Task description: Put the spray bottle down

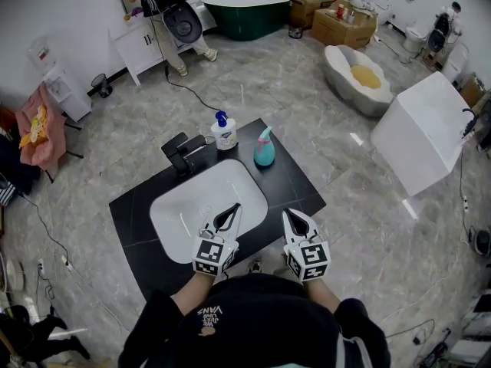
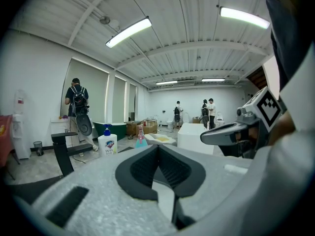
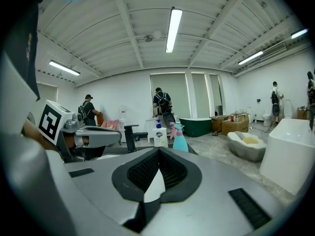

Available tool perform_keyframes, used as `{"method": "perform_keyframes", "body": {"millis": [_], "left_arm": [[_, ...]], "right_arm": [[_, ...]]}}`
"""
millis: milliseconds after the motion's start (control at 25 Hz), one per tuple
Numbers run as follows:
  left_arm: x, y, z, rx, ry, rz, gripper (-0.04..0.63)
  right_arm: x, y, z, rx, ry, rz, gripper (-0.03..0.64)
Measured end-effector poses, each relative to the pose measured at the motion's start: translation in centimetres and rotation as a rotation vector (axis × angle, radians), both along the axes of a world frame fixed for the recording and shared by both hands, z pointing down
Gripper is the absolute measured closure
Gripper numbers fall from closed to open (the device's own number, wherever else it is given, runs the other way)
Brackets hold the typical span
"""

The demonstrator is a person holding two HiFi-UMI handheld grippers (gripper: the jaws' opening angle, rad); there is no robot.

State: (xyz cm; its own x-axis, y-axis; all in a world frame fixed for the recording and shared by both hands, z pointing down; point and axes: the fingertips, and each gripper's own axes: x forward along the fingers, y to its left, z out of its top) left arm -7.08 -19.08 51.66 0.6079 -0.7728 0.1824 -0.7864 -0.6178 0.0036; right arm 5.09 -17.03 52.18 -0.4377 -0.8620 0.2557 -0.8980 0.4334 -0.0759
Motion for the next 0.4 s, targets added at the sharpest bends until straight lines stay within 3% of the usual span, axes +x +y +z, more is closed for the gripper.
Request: {"method": "perform_keyframes", "body": {"millis": [400], "left_arm": [[0.02,-0.66,0.03,-0.009,0.009,-0.008,0.577]], "right_arm": [[0.15,-0.66,-0.17,-0.005,0.0,0.0,0.615]]}}
